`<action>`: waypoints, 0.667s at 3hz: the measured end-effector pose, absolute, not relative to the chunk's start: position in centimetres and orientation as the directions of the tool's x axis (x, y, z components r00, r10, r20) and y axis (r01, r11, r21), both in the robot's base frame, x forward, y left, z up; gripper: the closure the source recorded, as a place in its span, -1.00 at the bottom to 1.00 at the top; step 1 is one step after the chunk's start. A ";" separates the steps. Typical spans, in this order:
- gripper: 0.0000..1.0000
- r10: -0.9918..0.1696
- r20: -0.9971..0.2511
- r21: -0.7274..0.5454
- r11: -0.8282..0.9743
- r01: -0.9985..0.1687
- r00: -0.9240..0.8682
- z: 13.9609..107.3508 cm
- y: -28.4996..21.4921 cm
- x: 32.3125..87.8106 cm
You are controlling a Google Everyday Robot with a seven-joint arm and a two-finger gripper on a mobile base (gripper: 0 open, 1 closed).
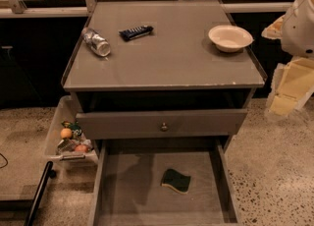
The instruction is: Pick sponge from middle drawer and place on counter
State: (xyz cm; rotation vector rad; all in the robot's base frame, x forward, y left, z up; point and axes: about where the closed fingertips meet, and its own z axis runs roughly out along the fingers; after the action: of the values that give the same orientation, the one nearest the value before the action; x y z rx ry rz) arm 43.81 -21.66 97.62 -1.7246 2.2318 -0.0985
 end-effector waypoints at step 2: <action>-1.00 -0.955 -0.204 -0.234 0.263 -0.936 -0.218 96.6 -21.5 43.7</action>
Offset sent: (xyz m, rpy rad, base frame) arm -0.0028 0.0015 -0.0279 -0.0018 0.0518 0.0163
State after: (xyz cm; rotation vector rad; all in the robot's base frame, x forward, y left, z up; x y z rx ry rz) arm 43.72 -21.53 96.62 -1.7374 2.2346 -0.0867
